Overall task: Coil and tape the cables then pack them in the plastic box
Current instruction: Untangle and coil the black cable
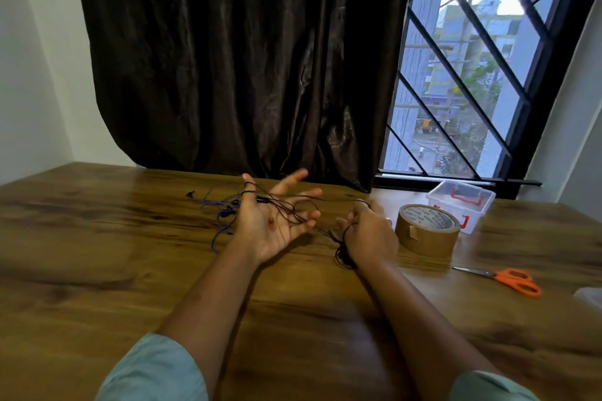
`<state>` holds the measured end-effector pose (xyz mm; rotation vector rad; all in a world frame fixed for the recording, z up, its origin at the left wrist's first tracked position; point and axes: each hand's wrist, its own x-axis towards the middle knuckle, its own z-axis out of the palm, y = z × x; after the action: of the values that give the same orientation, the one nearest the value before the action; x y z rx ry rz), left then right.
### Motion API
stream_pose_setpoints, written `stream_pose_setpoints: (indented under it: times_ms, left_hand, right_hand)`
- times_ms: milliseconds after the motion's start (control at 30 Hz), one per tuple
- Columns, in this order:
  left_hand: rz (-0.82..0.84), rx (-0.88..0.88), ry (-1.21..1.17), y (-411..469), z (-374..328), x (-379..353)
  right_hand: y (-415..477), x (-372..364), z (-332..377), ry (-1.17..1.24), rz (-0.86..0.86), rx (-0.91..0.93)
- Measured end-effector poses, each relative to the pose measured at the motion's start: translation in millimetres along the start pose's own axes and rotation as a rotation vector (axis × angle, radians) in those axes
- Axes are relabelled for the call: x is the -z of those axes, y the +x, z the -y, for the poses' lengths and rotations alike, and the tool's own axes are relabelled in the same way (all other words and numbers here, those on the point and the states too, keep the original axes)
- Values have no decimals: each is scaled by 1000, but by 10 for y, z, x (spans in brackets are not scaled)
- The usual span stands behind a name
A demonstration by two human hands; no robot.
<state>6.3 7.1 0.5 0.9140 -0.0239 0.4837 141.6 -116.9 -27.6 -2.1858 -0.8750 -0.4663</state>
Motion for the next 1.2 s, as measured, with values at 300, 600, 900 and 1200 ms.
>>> stream_pose_setpoints:
  times_ms: [300, 600, 900, 1200]
  left_hand:
    - [-331, -666, 1617, -32, -19, 116]
    - [-415, -504, 1681, 70, 92, 85]
    - [-472, -484, 1735, 12, 84, 67]
    - [-719, -534, 1582, 9, 83, 83]
  right_hand:
    - [76, -25, -3, 415, -53, -73]
    - [88, 58, 111, 1419, 222, -468]
    - [40, -28, 158, 1328, 234, -215]
    - [61, 15, 97, 1025, 11, -109]
